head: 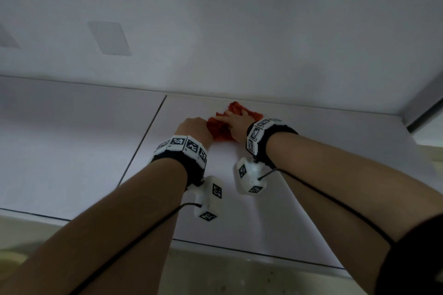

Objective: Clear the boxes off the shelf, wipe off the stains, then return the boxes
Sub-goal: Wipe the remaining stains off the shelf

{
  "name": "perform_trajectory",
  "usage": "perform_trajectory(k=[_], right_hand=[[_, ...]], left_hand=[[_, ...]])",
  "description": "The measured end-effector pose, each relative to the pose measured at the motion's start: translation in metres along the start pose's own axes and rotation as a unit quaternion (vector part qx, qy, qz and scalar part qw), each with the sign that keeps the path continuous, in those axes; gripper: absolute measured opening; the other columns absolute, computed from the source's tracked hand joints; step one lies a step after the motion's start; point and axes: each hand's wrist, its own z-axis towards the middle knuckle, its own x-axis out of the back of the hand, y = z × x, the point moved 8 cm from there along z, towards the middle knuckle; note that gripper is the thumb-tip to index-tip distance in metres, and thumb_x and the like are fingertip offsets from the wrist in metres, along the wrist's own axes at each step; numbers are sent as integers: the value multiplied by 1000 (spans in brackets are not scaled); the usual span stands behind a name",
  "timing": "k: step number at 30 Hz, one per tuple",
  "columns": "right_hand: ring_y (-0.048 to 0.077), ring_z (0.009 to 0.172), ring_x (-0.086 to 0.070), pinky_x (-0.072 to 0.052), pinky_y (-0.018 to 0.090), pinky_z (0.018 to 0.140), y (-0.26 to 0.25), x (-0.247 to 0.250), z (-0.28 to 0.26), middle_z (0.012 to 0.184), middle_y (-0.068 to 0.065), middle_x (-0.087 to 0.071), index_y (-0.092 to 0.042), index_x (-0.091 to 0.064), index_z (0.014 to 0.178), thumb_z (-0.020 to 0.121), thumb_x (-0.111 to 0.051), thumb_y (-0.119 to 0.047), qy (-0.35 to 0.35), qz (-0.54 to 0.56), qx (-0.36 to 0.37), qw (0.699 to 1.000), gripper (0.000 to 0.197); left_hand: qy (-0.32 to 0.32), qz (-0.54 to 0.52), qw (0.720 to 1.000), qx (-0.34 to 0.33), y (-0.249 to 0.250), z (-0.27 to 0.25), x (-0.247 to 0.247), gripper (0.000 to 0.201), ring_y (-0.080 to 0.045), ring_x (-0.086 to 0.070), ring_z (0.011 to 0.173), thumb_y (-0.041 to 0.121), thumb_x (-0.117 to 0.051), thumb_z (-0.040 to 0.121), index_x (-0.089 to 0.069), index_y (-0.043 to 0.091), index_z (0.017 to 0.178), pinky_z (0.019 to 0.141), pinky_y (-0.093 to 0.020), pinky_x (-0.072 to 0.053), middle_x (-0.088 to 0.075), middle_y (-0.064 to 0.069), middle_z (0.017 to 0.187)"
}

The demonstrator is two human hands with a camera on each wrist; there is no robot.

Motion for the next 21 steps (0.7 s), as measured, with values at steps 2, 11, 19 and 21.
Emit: perform_trajectory(k=[2, 11, 19, 21], right_hand=[[29, 147, -4, -1, 45, 119, 18, -2, 0, 159, 10, -3, -30, -7, 151, 98, -32, -10, -11, 12, -18, 1000, 62], [29, 147, -1, 0, 49, 117, 100, -6, -27, 159, 10, -4, -30, -8, 151, 98, -35, -15, 7, 37, -151, 988, 62], [28, 147, -4, 1, 40, 118, 90, 15, -24, 159, 8, -9, -26, -12, 151, 99, -31, -30, 18, 24, -183, 983, 55], [29, 147, -5, 2, 42, 118, 82, 17, -15, 159, 7, -8, -25, -10, 151, 99, -29, -30, 15, 15, -182, 983, 55]], left_hand=[[3, -5, 1000, 2, -1, 0, -1, 39, -31, -58, 111, 14, -41, 94, -48, 12, 132, 86, -33, -46, -60, -14, 124], [-50, 65, 997, -13, 1, 4, -6, 26, -30, -62, 101, 13, -46, 88, -66, 8, 104, 70, -27, -39, -66, -12, 110], [-87, 47, 995, -4, -16, 6, -4, 37, -32, -53, 118, 16, -41, 90, -57, 16, 123, 105, -50, -34, -57, -9, 126], [-94, 41, 995, -6, -15, 5, -4, 36, -32, -52, 118, 16, -40, 90, -57, 16, 123, 108, -53, -30, -57, -9, 126]])
